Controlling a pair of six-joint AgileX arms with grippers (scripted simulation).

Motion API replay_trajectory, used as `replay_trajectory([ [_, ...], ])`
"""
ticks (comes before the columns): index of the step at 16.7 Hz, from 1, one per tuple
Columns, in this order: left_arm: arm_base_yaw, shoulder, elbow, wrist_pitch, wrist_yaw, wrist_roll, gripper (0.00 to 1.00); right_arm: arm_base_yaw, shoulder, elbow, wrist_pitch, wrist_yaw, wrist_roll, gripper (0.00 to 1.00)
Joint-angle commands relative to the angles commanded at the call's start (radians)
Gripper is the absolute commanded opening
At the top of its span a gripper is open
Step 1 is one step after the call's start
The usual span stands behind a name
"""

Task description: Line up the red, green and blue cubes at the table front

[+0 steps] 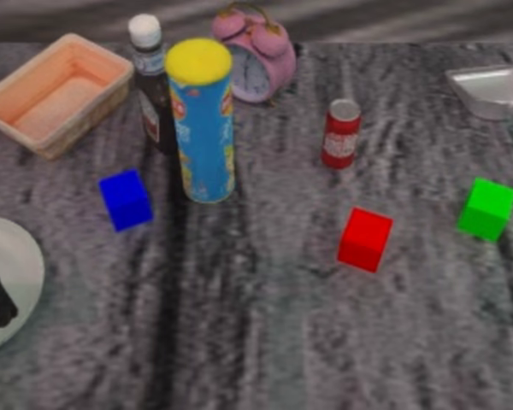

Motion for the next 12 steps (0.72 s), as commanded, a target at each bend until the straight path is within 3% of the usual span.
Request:
replay_trajectory([
  [6,0.0,0.0,0.0,0.0,0.0,0.0,1.0,0.033,0.103,0.101,-0.068,-0.003,-0.04,1.0],
  [12,0.0,0.0,0.0,0.0,0.0,0.0,1.0,0.144,0.567,0.501,-0.324,-0.001,-0.187,1.0],
])
